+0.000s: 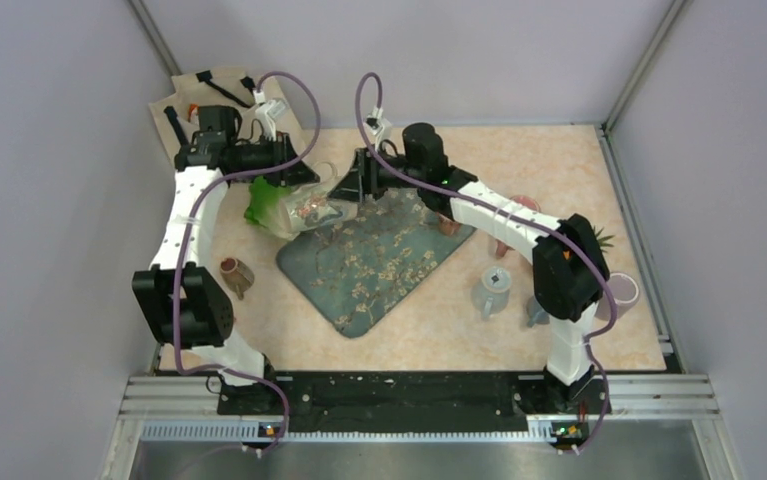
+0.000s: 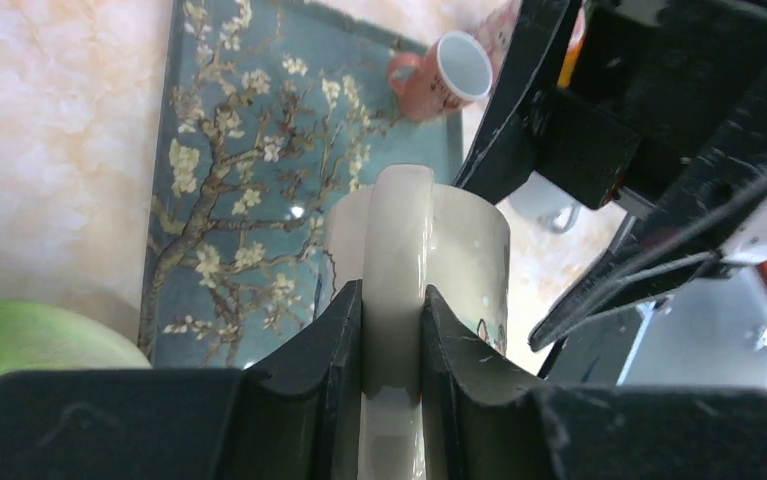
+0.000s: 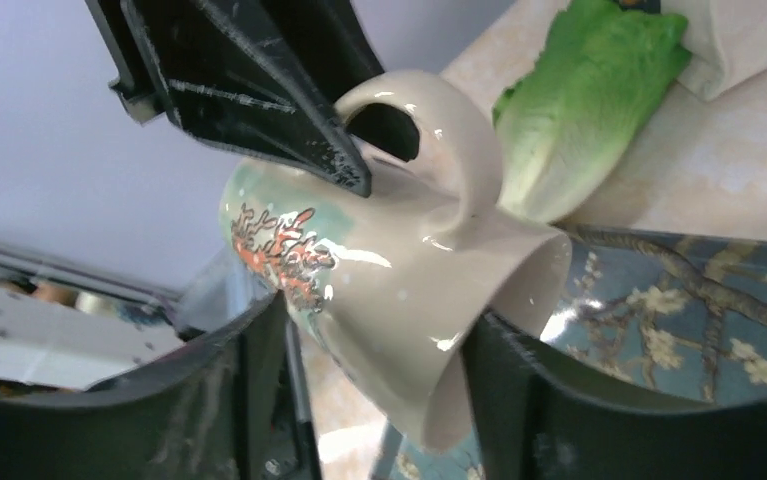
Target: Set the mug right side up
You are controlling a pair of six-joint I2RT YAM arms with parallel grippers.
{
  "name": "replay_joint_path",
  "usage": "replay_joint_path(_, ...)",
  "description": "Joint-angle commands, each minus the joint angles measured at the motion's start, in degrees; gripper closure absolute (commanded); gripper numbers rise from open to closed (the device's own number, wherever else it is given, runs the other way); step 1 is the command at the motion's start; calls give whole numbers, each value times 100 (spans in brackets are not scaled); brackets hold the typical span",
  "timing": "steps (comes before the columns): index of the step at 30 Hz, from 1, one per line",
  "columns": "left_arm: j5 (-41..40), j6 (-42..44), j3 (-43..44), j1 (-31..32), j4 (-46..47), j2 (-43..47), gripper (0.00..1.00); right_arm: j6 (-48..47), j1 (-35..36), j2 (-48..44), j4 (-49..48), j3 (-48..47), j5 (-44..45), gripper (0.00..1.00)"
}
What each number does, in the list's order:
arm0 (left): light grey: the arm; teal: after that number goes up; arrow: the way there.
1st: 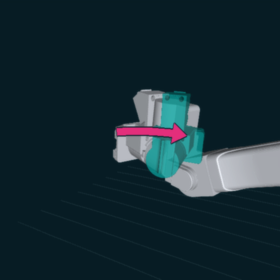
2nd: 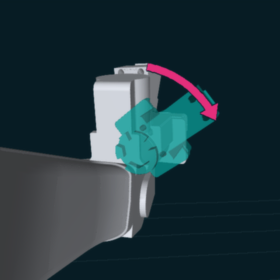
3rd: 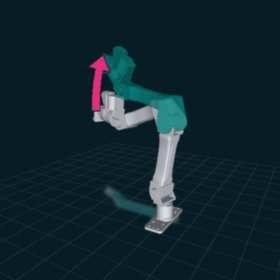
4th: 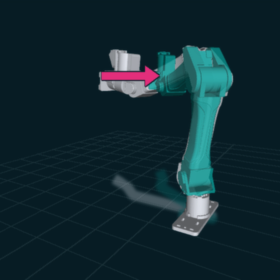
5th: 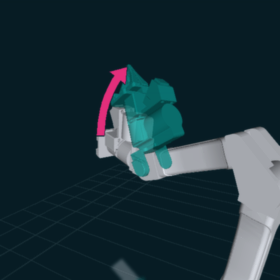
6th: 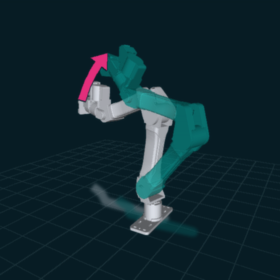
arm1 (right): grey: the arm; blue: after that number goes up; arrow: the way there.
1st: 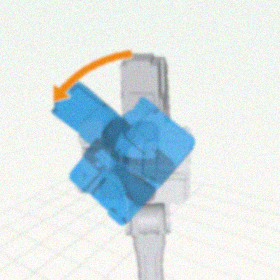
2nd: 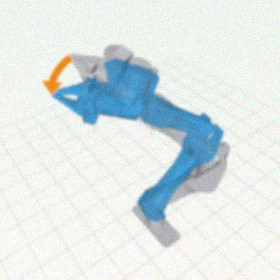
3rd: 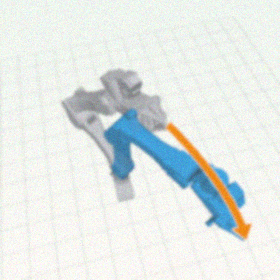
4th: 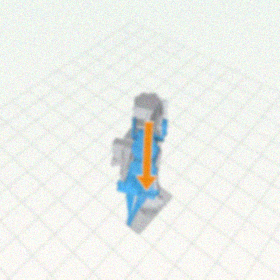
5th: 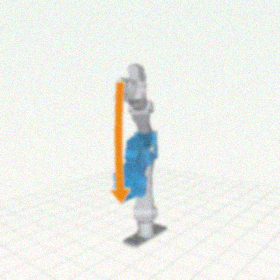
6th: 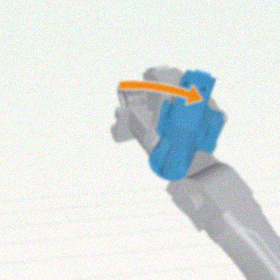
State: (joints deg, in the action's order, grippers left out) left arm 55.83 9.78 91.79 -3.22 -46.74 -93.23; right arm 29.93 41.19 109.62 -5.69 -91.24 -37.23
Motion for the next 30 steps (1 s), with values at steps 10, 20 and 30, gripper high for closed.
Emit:
replay_joint_path(10,516,-1920,-14,176,2153,329,100,3206,-45,341,-4243,143,-1733,100)
replay_joint_path(20,-329,-1456,-174,77,2101,-29,16,545,-126,-368,-590,322,342,100)
replay_joint_path(30,-2020,-152,329,60,1116,-212,1,-1455,-181,57,2960,-1136,3121,100)
